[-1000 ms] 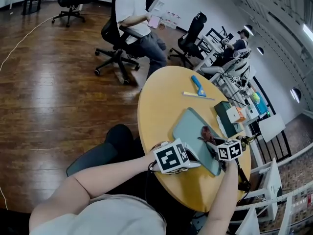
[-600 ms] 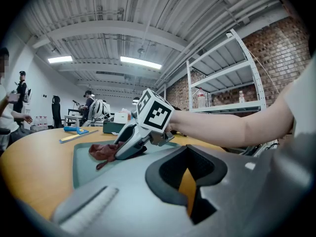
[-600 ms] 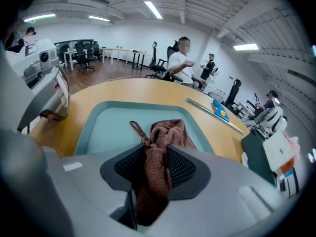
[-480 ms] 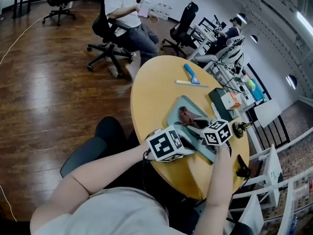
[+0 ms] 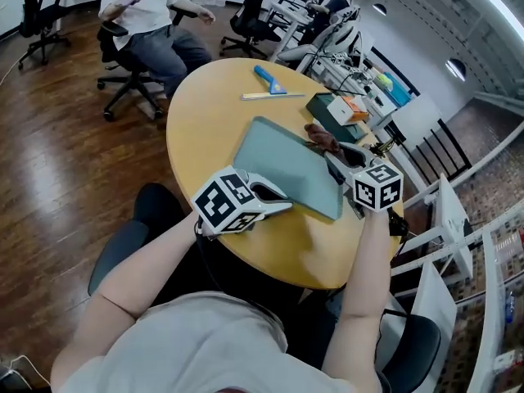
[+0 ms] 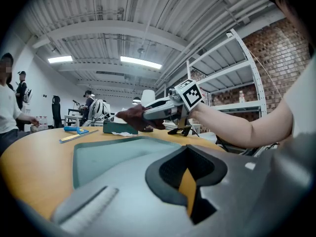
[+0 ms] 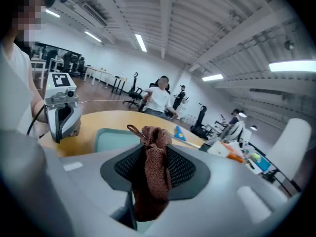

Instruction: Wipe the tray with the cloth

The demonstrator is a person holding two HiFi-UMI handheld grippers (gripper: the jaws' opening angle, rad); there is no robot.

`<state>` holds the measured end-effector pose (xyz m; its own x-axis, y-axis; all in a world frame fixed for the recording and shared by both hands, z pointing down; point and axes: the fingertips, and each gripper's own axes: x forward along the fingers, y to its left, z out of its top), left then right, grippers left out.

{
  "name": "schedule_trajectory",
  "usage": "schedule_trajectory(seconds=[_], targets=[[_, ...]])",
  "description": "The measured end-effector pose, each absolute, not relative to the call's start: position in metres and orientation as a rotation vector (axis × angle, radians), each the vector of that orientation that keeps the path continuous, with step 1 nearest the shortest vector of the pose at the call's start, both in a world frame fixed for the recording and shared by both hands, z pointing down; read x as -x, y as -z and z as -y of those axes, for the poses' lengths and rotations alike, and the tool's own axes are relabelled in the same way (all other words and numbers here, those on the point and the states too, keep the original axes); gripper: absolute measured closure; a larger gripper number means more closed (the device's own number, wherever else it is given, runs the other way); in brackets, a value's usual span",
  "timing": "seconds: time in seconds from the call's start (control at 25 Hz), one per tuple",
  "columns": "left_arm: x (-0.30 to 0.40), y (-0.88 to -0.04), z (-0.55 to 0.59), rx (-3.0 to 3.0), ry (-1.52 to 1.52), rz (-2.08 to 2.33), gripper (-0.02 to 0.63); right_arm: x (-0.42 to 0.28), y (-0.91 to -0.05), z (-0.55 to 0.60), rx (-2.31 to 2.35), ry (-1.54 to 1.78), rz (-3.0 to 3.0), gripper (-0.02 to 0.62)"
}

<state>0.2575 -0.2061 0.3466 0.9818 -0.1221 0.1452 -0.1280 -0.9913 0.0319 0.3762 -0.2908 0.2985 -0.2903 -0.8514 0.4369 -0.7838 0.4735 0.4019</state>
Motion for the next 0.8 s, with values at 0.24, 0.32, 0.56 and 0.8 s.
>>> schedule_trajectory(seconds=[0.24,0.32,0.56,0.8], targets=[[-0.254,-0.344,0.210,-3.090,-0.206,0.198,0.604,-0.487,-0.295,0.260,-1.693,0.081,1.859,0.459],[-0.255,-0.345,0.211,-3.088,-0.204,0.196,0.604,-0.525,-0.327,0.253,-1.749,-0.054,1.770,0.457],[-0.258,-0.348,0.209,-3.086,-0.202,0.191,0.604,-0.583,-0.414,0.231,-1.747,-0.360,1.605,0.456],[-0.263,-0.345,0.217,-3.092,-0.192,0.195,0.604,-0.588,-0.418,0.238,-1.761,-0.386,1.670,0.390]])
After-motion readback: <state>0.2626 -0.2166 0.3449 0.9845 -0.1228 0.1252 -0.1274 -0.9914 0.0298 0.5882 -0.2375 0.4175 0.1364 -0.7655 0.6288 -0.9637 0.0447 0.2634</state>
